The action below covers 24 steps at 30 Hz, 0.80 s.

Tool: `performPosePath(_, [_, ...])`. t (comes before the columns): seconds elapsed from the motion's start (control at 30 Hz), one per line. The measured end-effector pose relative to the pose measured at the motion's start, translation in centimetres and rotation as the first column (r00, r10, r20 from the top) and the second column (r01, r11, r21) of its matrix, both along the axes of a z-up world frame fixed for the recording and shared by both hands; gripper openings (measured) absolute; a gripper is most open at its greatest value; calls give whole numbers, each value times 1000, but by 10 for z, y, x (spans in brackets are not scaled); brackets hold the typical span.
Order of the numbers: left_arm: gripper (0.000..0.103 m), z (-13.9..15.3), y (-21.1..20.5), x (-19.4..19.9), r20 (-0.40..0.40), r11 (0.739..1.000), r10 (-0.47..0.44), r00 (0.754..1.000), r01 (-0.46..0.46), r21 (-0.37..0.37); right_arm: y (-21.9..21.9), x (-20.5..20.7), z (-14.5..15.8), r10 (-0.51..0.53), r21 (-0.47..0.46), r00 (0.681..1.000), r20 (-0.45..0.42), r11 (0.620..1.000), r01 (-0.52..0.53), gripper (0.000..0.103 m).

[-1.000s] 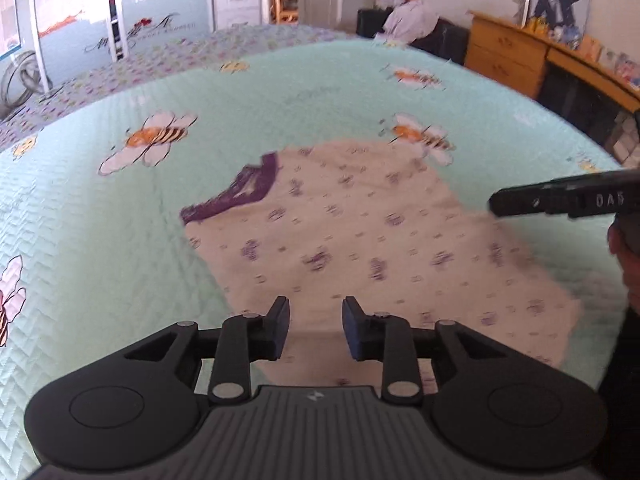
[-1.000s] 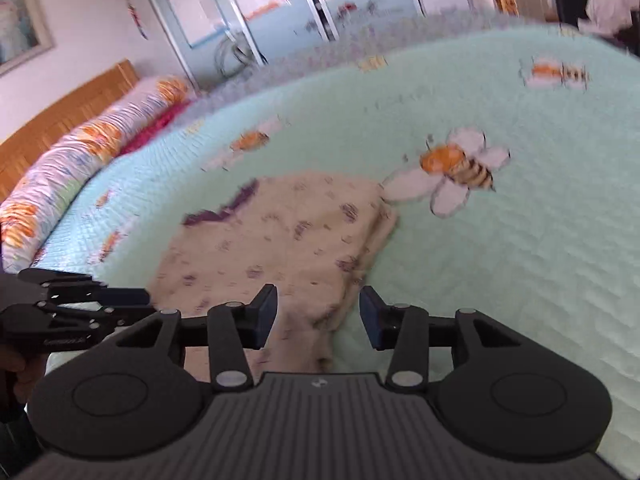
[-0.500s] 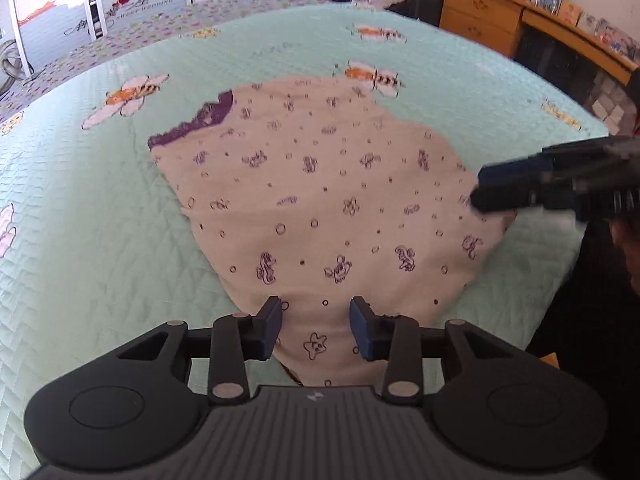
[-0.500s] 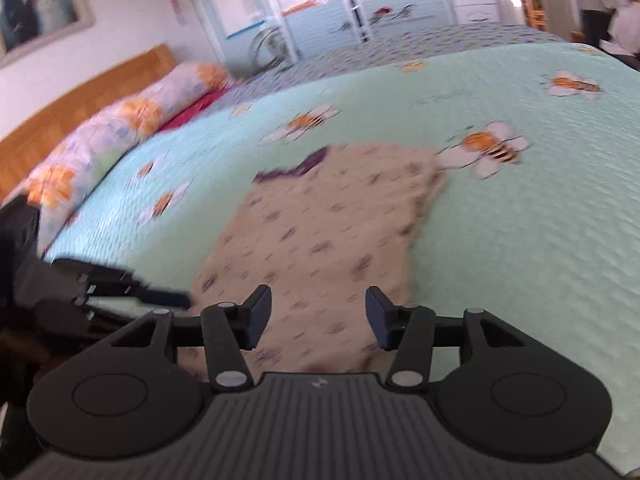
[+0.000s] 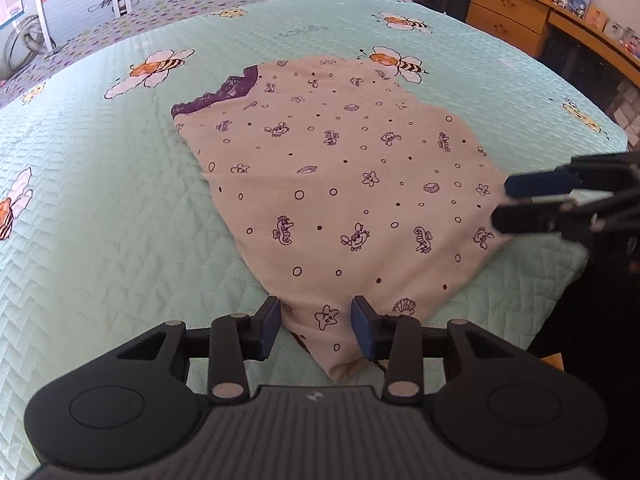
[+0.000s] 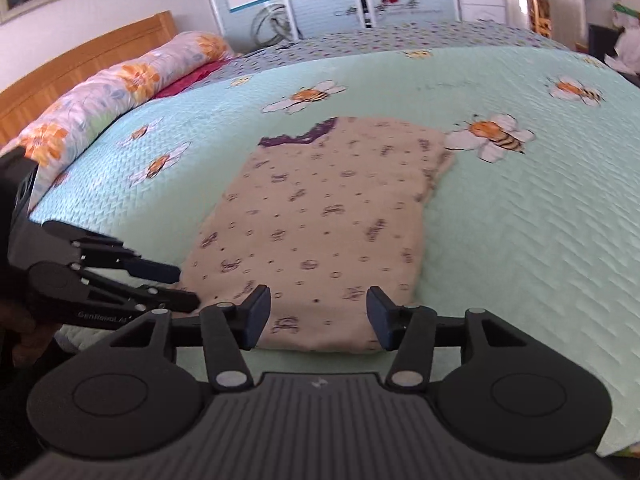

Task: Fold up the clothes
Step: 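Open both grippers and pull back from the folded nightgown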

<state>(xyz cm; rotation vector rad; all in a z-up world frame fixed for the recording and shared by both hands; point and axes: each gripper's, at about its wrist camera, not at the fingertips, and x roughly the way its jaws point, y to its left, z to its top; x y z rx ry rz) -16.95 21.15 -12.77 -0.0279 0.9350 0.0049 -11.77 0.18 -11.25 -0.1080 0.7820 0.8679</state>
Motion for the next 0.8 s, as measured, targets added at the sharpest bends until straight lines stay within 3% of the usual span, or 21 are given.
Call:
performPosePath(0.1, [44, 2, 0, -2, -3, 1000, 3, 1000, -3, 7, 2, 5, -16, -28, -73, 999, -24, 997, 26, 55])
performPosePath(0.23, [44, 1, 0, -2, -7, 1000, 6, 1000, -6, 15, -13, 7, -9, -89, -45, 995, -39, 995, 88, 55])
performPosePath(0.4, [44, 1, -3, -1, -7, 1000, 13, 1000, -13, 22, -11, -11, 15, -67, 3, 997, 49, 998, 67, 55])
performPosePath(0.53, [46, 1, -4, -1, -12, 999, 16, 1000, -16, 28, 14, -19, 14, -7, 3, 999, 44, 1000, 7, 56])
performPosePath(0.8, [51, -1, -2, -2, -16, 999, 27, 999, -27, 32, -11, -1, -3, -132, -43, 991, -6, 990, 131, 55])
